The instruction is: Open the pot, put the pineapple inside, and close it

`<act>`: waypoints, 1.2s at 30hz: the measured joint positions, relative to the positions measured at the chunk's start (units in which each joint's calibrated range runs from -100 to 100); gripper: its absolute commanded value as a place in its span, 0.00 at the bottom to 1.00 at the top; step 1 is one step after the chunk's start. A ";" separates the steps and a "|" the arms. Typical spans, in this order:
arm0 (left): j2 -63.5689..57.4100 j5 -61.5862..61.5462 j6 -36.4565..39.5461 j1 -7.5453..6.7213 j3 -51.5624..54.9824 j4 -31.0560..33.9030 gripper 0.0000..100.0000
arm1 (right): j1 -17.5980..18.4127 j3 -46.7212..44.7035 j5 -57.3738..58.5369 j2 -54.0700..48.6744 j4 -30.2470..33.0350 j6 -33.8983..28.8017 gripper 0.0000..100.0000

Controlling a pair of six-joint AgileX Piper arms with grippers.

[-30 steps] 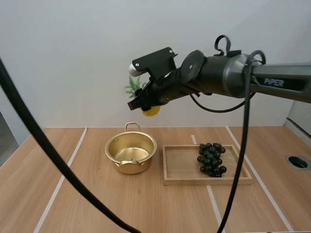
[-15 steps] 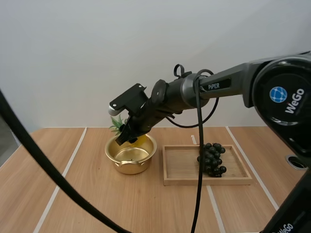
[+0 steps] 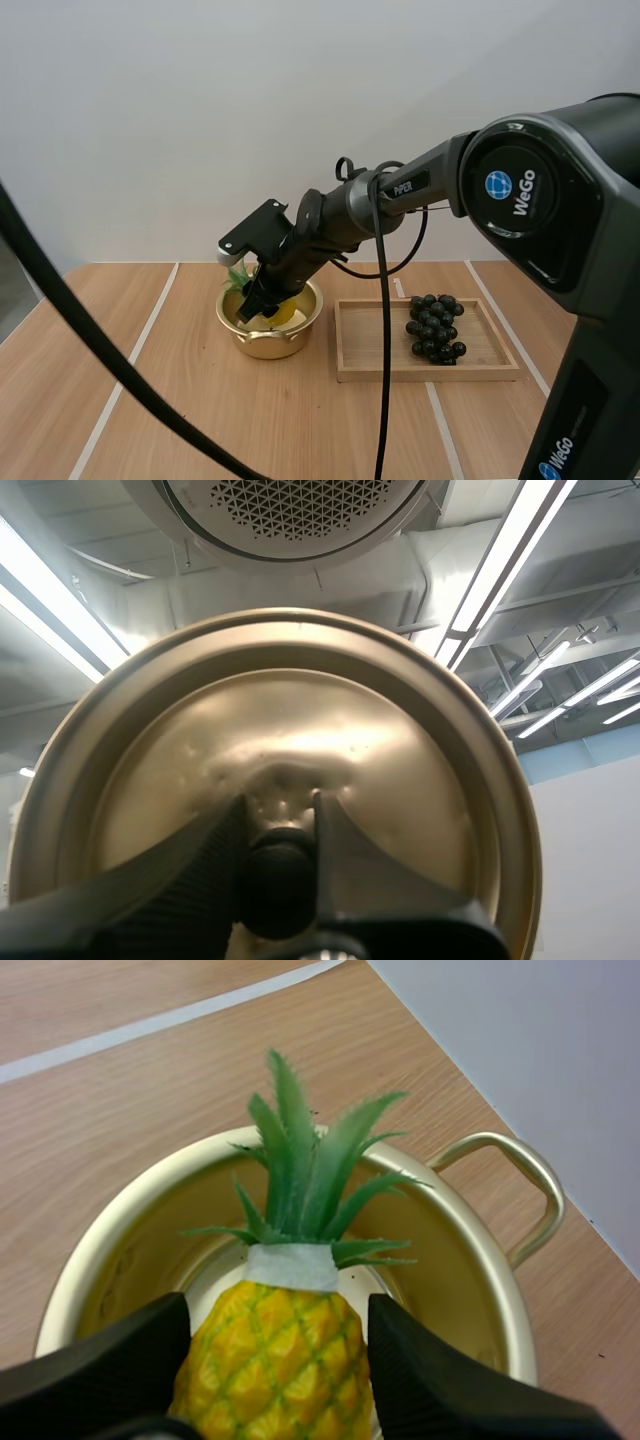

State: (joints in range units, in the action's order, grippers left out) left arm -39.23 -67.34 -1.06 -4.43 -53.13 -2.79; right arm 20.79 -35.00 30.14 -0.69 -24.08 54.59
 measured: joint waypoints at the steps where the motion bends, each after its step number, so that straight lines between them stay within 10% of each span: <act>1: 0.00 0.00 0.00 0.00 0.00 0.00 0.00 | 0.00 0.00 0.28 0.00 0.72 0.00 0.33; 4: 0.00 0.00 0.00 0.00 0.00 0.00 0.00 | 0.00 0.09 2.43 0.00 3.26 -0.43 0.50; 20: 0.00 -1.40 0.00 0.00 0.00 0.00 0.00 | 0.00 0.09 3.67 0.29 13.72 -6.15 0.51; 27: 0.00 -2.15 0.00 0.00 0.00 0.00 0.00 | 0.00 0.09 3.05 1.32 16.24 -8.73 0.94; 36: 0.00 -2.49 0.00 0.00 0.00 0.00 0.00 | 0.00 0.09 3.92 2.35 18.90 -9.61 0.98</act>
State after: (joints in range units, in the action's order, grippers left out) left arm -39.23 -69.83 -1.06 -4.43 -53.13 -2.79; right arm 20.79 -34.91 34.06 1.66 -5.18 44.99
